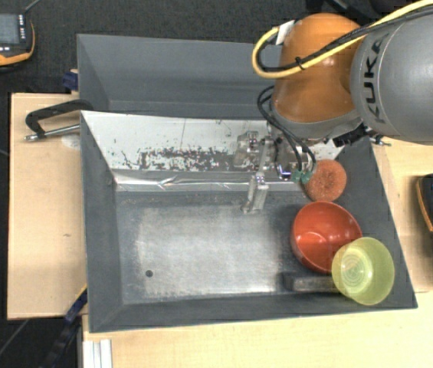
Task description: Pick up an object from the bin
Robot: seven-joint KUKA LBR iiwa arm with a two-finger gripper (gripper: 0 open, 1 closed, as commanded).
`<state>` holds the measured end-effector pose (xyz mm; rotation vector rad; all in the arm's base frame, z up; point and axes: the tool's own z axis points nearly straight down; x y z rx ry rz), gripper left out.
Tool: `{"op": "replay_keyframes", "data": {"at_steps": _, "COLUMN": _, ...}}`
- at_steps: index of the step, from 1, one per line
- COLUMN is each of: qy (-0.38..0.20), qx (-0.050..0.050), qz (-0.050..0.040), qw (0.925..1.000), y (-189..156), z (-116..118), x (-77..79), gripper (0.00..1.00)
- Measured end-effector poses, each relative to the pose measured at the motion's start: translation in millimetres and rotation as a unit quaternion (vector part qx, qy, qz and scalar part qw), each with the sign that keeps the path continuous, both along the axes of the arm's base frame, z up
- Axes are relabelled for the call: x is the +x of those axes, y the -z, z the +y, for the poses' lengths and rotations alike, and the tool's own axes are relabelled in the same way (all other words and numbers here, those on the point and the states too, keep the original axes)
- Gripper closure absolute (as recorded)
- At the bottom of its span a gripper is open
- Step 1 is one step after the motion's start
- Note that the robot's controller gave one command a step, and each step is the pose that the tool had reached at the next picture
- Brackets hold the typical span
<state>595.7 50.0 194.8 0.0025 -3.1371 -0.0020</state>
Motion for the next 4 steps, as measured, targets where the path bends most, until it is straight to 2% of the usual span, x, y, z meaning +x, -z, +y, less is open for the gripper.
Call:
{"op": "replay_keyframes", "data": {"at_steps": 1, "qy": 0.086, "qx": -0.001, "qz": 0.0012, "qw": 0.9963, "y": 40.3, "z": -45.4, "x": 2.8, "gripper": 0.00}}
{"op": "replay_keyframes", "data": {"at_steps": 2, "qy": 0.085, "qx": 0.000, "qz": -0.0007, "qw": 0.9964, "y": 38.7, "z": -44.0, "x": 3.7, "gripper": 1.00}}
{"op": "replay_keyframes", "data": {"at_steps": 3, "qy": 0.081, "qx": 0.002, "qz": -0.0089, "qw": 0.9967, "y": -145.1, "z": -43.9, "x": -2.5, "gripper": 1.00}}
{"op": "replay_keyframes", "data": {"at_steps": 4, "qy": -0.054, "qx": 0.001, "qz": -0.0082, "qw": 0.9985, "y": -33.3, "z": -50.5, "x": -5.9, "gripper": 1.00}}
